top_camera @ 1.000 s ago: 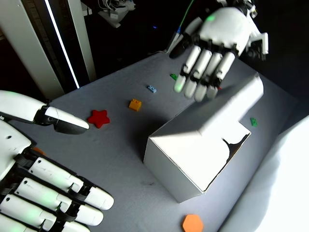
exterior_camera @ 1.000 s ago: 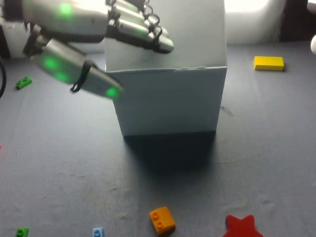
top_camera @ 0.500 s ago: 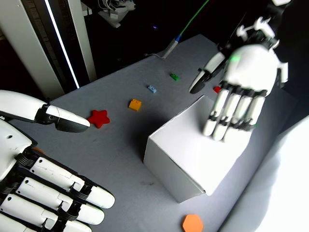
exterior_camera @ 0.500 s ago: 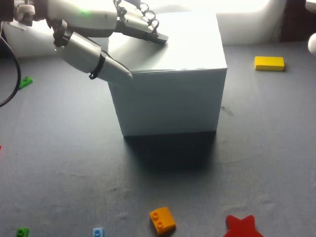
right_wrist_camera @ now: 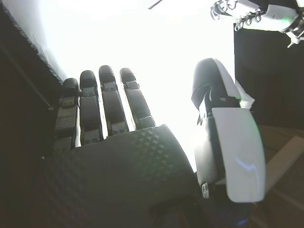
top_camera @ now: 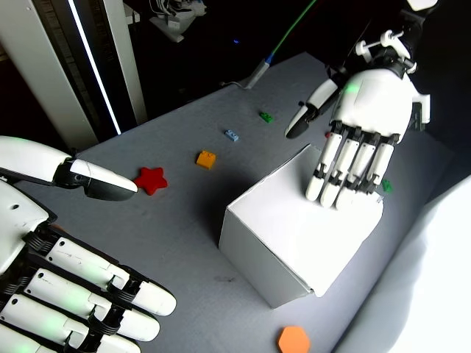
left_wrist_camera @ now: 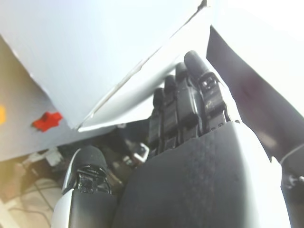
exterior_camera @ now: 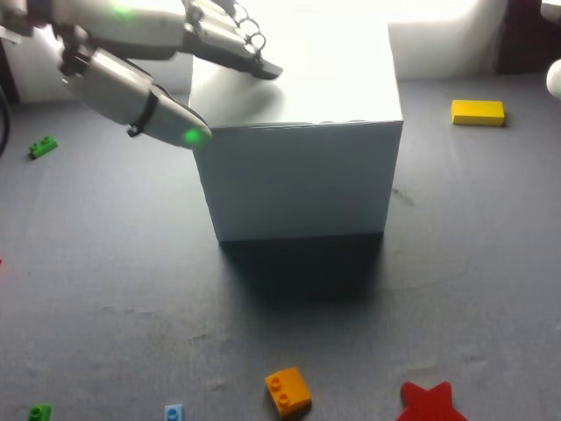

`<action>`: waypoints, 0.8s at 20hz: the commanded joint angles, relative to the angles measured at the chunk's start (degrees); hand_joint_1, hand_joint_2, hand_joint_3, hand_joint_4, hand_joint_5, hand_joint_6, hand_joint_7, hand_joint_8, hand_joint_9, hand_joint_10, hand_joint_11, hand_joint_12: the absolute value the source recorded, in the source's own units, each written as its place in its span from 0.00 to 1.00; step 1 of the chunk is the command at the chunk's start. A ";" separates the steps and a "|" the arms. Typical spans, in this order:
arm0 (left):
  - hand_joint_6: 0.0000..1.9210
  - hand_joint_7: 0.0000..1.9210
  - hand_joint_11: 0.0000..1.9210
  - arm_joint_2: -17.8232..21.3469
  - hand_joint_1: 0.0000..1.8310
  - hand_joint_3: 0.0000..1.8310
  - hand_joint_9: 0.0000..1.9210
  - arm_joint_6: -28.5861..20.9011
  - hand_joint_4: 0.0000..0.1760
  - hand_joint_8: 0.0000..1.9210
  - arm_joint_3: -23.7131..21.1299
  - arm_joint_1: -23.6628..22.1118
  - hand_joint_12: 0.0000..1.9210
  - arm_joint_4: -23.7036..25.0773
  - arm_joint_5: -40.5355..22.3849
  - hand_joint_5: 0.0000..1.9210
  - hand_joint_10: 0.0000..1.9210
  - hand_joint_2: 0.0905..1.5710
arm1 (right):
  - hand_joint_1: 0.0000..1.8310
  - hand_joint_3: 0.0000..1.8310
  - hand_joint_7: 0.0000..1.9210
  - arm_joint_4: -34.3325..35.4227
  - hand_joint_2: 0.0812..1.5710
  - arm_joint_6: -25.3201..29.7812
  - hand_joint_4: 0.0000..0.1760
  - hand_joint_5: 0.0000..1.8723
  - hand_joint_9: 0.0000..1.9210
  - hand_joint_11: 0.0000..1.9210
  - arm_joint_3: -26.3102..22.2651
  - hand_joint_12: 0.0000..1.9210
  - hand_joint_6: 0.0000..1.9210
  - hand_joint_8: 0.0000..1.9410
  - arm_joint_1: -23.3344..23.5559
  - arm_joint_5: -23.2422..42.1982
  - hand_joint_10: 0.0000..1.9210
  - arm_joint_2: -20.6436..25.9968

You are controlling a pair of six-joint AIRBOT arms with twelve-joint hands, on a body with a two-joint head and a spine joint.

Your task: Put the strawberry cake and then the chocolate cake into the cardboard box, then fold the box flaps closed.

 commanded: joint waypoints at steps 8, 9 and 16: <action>0.01 0.21 0.00 14.30 0.00 0.00 0.23 -3.08 0.00 0.01 -14.43 -3.80 0.75 1.17 -1.58 0.15 0.02 0.78 | 0.00 0.00 0.12 -1.26 0.77 0.10 0.00 0.11 0.10 0.00 -0.06 0.45 0.01 0.01 0.84 6.64 0.03 0.77; 0.01 0.22 0.00 15.78 0.00 0.00 0.24 -3.49 0.00 0.01 -15.37 -3.79 0.75 1.81 -1.94 0.15 0.02 0.78 | 0.00 0.00 0.13 -1.28 0.76 0.10 0.00 0.13 0.11 0.00 -0.08 0.48 0.02 0.01 0.84 6.64 0.03 0.78; 0.02 0.34 0.03 23.52 0.00 0.00 0.30 -4.61 0.00 0.02 -20.25 0.94 0.80 2.90 -2.75 0.27 0.13 0.81 | 0.00 0.00 0.33 -1.51 0.77 -0.01 0.00 0.28 0.13 0.00 -0.23 0.82 0.15 0.04 0.84 6.22 0.48 0.78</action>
